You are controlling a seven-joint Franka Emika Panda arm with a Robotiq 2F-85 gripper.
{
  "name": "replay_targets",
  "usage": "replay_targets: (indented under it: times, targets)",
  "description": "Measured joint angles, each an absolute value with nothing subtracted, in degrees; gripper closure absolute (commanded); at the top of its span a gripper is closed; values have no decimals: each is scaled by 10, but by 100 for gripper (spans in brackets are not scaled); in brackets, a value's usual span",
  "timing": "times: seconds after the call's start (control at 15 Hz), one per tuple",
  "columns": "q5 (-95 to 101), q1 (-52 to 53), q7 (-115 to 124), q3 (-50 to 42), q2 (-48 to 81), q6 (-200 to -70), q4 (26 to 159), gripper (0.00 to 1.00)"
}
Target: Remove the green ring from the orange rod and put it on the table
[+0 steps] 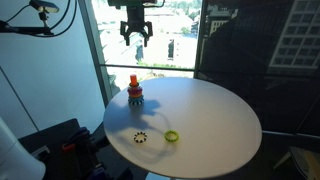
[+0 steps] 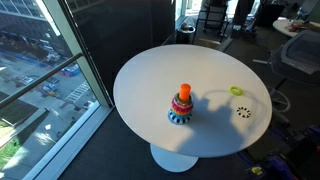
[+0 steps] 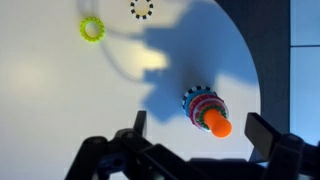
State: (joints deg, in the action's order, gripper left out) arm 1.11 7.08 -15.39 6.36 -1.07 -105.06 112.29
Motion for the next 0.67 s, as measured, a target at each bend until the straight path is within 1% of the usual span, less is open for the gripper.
replay_targets:
  times: [0.33, 0.67]
  targets:
    - [-31, 72, -137, 66, 4, -1110, 1129, 0]
    - [-31, 72, -135, 67, 5, -1115, 1129, 0]
